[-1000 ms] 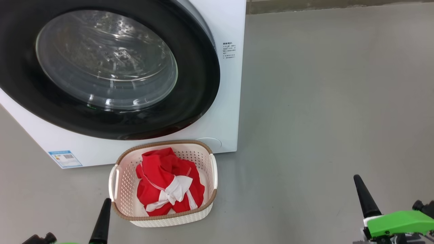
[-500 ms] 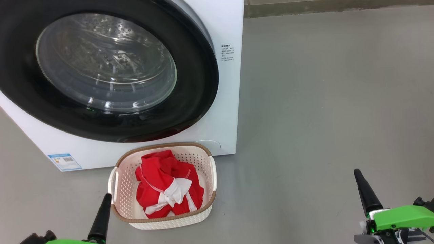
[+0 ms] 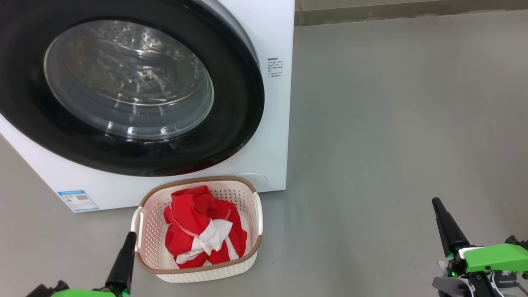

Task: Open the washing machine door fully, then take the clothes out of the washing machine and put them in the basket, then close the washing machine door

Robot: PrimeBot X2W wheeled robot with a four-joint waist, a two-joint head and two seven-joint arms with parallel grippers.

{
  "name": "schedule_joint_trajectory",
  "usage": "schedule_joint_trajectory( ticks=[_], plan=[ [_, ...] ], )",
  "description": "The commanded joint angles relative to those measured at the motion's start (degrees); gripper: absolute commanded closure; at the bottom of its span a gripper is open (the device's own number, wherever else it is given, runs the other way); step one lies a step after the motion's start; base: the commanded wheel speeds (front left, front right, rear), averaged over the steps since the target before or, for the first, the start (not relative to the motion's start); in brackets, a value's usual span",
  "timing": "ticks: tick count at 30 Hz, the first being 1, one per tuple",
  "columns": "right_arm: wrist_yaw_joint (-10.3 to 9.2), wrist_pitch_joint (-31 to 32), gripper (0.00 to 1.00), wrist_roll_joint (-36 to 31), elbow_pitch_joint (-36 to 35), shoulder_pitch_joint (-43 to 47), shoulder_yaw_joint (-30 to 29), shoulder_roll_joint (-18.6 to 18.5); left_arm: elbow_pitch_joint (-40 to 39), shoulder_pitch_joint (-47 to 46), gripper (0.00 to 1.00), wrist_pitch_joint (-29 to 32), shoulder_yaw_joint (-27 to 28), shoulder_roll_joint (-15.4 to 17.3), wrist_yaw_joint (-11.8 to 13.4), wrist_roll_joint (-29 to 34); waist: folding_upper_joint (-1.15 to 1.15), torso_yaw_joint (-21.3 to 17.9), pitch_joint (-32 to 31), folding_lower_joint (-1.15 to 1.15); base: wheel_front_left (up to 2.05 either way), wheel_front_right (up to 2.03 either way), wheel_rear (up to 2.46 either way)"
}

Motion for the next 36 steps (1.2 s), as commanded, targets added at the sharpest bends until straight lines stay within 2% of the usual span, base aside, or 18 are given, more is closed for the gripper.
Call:
schedule_joint_trajectory(
  ticks=[1,6,36],
  plan=[
    [-0.03,0.69,1.0,2.02,-1.8,-2.87,0.87,-0.92,-1.58,-2.87,1.0,0.75,2.11,0.51,-0.39,-2.07,0.0,-0.05,-0.1,0.0,0.0,0.0,0.0],
    [-0.03,1.46,1.0,4.37,-1.91,-3.28,0.67,-0.91,-1.62,-3.14,1.0,1.5,2.38,0.37,-0.41,-4.56,0.0,-0.14,-0.29,0.0,0.0,0.0,0.0],
    [-0.03,1.68,1.0,4.13,-1.89,-3.31,0.39,-0.71,-1.62,-3.16,1.0,1.67,2.6,0.21,-0.41,-4.38,0.0,-0.14,-0.29,0.0,0.0,0.0,0.0]
  ],
)
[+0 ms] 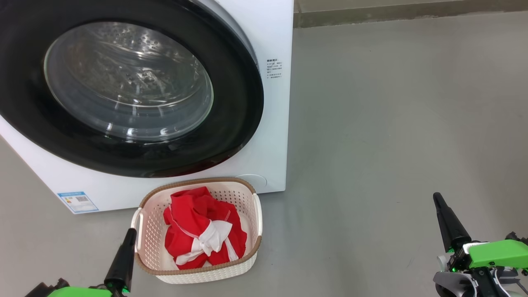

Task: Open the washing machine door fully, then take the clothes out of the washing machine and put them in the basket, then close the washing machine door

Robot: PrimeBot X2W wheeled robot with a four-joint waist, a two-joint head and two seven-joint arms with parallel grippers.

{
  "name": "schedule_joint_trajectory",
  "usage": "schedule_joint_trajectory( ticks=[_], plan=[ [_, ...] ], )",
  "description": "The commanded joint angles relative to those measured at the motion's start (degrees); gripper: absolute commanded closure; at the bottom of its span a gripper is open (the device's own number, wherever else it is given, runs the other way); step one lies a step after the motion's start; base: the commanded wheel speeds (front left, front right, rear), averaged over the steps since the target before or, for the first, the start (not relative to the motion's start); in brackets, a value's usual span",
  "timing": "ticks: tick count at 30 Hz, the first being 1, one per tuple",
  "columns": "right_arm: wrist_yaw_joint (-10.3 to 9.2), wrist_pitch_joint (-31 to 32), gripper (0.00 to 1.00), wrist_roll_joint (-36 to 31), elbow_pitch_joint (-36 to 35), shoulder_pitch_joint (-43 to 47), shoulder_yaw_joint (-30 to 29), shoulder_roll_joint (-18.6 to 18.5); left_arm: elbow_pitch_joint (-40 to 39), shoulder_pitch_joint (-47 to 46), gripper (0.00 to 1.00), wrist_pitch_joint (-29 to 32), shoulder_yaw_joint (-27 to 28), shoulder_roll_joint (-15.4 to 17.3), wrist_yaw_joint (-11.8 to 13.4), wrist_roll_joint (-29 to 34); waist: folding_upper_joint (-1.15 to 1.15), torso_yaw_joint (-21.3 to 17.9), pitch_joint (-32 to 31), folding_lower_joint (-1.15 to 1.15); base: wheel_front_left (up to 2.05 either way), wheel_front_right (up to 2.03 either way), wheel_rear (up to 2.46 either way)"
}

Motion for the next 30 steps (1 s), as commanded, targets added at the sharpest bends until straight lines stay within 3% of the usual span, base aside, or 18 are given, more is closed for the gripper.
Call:
schedule_joint_trajectory(
  ticks=[1,30],
  plan=[
    [0.02,0.45,1.0,0.04,-1.72,-2.43,0.85,-0.71,-1.51,-2.36,1.0,0.25,2.09,0.43,-0.41,-0.51,0.0,0.0,0.0,0.0,0.0,0.0,0.0],
    [0.02,0.6,1.0,-0.12,-1.71,-2.44,0.66,-0.58,-1.51,-2.37,1.0,0.37,2.24,0.33,-0.41,-0.39,0.0,0.0,0.0,0.0,0.0,0.0,0.0]
  ],
)
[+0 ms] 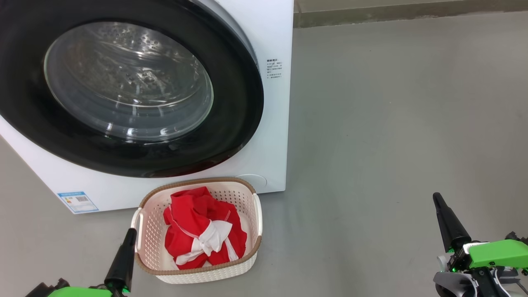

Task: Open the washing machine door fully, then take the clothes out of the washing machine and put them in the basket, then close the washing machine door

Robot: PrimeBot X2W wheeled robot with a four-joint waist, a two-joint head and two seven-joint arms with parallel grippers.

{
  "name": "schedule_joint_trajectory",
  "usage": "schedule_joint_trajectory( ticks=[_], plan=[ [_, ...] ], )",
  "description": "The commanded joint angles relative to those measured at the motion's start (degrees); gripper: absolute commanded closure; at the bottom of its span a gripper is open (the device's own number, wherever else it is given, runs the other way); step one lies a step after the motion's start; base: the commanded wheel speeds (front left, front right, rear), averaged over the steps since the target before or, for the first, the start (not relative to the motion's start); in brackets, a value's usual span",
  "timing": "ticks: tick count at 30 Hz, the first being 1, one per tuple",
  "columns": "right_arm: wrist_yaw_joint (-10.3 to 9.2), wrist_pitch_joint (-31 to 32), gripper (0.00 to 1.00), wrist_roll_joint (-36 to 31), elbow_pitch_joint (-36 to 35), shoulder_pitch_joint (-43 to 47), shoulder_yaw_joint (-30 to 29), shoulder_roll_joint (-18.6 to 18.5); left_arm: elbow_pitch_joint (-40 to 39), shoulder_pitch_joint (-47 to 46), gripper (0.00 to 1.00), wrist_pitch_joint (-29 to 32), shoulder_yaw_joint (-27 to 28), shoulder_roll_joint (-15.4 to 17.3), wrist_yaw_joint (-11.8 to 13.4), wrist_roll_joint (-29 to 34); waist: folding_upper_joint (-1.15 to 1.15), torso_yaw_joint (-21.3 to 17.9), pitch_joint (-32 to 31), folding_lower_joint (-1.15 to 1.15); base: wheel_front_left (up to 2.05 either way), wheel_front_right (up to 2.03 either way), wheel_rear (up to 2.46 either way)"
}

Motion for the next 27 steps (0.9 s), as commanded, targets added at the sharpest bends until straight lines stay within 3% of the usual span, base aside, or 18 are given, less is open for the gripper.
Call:
schedule_joint_trajectory(
  ticks=[1,27],
  plan=[
    [0.02,0.2,1.0,-0.12,-1.71,-2.44,0.82,-0.61,-1.51,-2.37,1.0,0.28,2.11,0.5,-0.41,-0.38,0.0,0.0,0.0,0.0,0.0,0.0,0.0],
    [0.02,0.29,1.0,-0.22,-1.7,-2.46,0.71,-0.53,-1.51,-2.38,1.0,0.35,2.2,0.44,-0.41,-0.31,0.0,0.0,0.0,0.0,0.0,0.0,0.0]
  ],
)
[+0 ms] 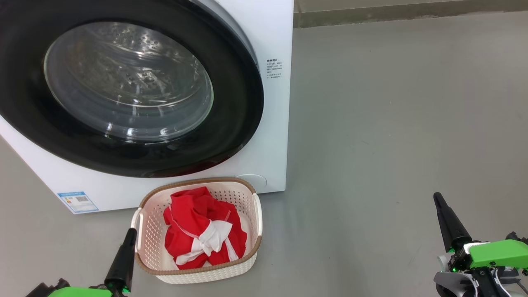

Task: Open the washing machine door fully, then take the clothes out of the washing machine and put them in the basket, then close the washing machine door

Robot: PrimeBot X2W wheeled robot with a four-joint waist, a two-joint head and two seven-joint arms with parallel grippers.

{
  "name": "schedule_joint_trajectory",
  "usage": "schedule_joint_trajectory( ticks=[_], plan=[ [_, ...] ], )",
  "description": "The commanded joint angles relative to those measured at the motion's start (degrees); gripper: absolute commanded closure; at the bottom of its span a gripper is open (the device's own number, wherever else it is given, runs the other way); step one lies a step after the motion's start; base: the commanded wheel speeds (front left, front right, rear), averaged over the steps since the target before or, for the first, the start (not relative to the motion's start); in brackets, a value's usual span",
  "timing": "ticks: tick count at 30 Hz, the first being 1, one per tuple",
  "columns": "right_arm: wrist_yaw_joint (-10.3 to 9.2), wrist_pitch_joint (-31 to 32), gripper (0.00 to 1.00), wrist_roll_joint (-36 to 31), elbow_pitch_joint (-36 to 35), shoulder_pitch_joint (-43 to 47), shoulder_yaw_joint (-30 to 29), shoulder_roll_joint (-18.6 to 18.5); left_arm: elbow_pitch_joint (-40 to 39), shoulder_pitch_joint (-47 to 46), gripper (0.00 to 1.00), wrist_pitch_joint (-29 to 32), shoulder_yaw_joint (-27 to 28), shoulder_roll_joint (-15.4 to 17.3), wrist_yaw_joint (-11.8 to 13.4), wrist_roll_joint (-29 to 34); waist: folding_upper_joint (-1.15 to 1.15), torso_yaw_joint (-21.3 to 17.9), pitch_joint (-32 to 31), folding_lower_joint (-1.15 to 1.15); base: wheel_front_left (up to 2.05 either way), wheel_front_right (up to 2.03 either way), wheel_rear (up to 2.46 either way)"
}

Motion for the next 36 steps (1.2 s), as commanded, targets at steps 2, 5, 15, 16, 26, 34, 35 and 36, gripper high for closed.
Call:
schedule_joint_trajectory(
  ticks=[2,5,15,16,26,34,35,36],
  plan=[
    [0.02,0.29,1.0,-0.21,-1.7,-2.46,0.84,-0.54,-1.51,-2.38,1.0,0.36,2.12,0.56,-0.41,-0.31,0.0,0.0,0.0,0.0,0.0,0.0,0.0],
    [0.02,0.3,1.0,-0.21,-1.7,-2.46,0.83,-0.54,-1.51,-2.38,1.0,0.36,2.13,0.55,-0.41,-0.3,0.0,0.0,0.0,0.0,0.0,0.0,0.0],
    [0.02,0.32,1.0,-0.24,-1.7,-2.46,0.8,-0.51,-1.51,-2.38,1.0,0.38,2.15,0.54,-0.41,-0.28,0.0,0.0,0.0,0.0,0.0,0.0,0.0],
    [0.02,0.32,1.0,-0.24,-1.7,-2.46,0.8,-0.51,-1.51,-2.38,1.0,0.38,2.15,0.54,-0.41,-0.28,0.0,0.0,0.0,0.0,0.0,0.0,0.0],
    [0.02,0.35,1.0,-0.26,-1.7,-2.46,0.77,-0.49,-1.51,-2.39,1.0,0.4,2.17,0.52,-0.41,-0.26,0.0,0.0,0.0,0.0,0.0,0.0,0.0],
    [0.02,0.36,1.0,-0.28,-1.7,-2.47,0.75,-0.48,-1.51,-2.39,1.0,0.41,2.19,0.51,-0.41,-0.25,0.0,0.0,0.0,0.0,0.0,0.0,0.0],
    [0.02,0.36,1.0,-0.28,-1.7,-2.47,0.75,-0.48,-1.51,-2.39,1.0,0.41,2.19,0.51,-0.41,-0.25,0.0,0.0,0.0,0.0,0.0,0.0,0.0],
    [0.02,0.36,1.0,-0.28,-1.7,-2.47,0.75,-0.48,-1.51,-2.39,1.0,0.41,2.19,0.51,-0.41,-0.25,0.0,0.0,0.0,0.0,0.0,0.0,0.0]
  ],
)
